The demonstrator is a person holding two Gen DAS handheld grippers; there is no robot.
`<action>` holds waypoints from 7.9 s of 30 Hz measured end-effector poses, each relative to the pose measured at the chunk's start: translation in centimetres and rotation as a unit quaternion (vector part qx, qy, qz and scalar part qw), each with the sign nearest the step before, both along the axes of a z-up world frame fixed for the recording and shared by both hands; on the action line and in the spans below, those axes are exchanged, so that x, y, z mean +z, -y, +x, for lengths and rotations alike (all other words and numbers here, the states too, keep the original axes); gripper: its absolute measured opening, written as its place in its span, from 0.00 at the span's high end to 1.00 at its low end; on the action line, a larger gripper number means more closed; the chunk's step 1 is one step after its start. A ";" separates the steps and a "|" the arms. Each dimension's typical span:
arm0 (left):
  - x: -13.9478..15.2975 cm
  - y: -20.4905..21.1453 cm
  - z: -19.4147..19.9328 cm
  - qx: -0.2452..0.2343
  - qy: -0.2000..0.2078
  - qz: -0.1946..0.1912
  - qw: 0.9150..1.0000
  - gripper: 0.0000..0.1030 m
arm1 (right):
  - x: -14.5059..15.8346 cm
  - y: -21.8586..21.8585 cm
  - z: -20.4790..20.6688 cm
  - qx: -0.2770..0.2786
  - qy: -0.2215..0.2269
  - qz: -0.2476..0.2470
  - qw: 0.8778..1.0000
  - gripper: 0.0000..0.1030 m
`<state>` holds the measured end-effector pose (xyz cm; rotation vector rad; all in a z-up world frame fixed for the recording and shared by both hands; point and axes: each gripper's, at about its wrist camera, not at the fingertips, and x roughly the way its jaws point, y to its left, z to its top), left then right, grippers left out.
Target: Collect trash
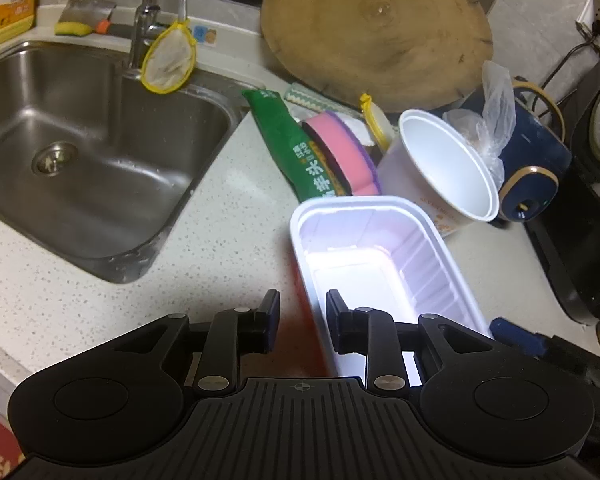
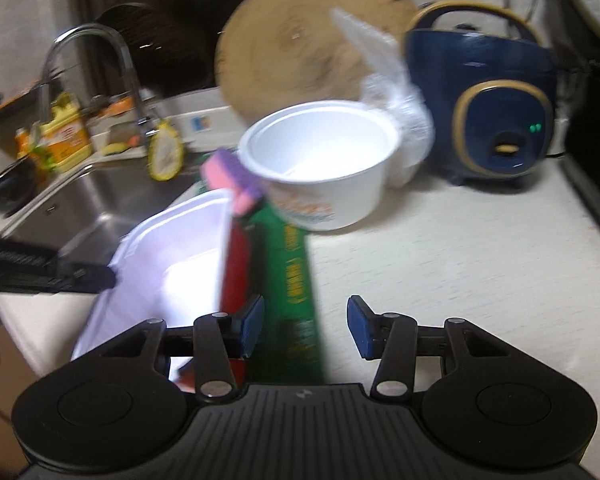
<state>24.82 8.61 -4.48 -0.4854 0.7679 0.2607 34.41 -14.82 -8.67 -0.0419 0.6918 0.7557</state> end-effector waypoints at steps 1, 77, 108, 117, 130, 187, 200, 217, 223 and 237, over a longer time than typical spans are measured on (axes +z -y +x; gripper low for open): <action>-0.2 0.0 0.1 0.000 -0.004 -0.001 1.000 0.72 | -0.1 -0.3 -0.2 0.013 -0.004 0.003 1.000 0.56; 0.1 -6.6 -8.1 0.137 0.019 -0.013 0.990 0.76 | 0.2 -20.5 5.6 0.096 0.198 -0.099 0.970 0.30; -0.3 -7.1 -5.5 0.055 0.027 -0.017 0.998 0.80 | 0.0 -13.3 -0.2 0.105 0.163 -0.180 0.964 0.75; -1.0 -2.9 -1.7 -0.075 0.033 -0.020 0.996 0.79 | 0.7 -4.8 -1.4 0.029 0.105 -0.128 0.986 0.73; -1.1 -3.1 -0.3 -0.042 0.019 0.009 0.999 0.77 | -1.2 -3.4 -0.7 0.005 0.092 -0.113 0.989 0.34; 2.4 -5.7 -9.4 -0.057 0.082 0.019 0.995 0.90 | 3.1 -1.7 -10.7 -0.050 0.111 -0.028 0.992 0.41; 4.2 -4.5 -6.5 -0.123 0.109 0.054 0.985 0.83 | 1.4 -2.5 -18.4 -0.075 0.119 -0.067 0.988 0.41; -2.6 -4.2 1.0 -0.096 0.006 0.018 0.995 0.81 | -2.2 -3.3 -4.7 -0.066 0.085 -0.076 0.991 0.28; -3.2 -4.1 0.4 -0.090 0.006 0.007 0.996 0.86 | -3.5 -4.3 -3.1 -0.037 0.050 -0.084 0.994 0.28; 1.5 -9.6 -16.3 -0.032 0.094 0.036 0.994 0.89 | 2.3 -0.3 -12.8 -0.043 0.112 -0.026 0.992 0.43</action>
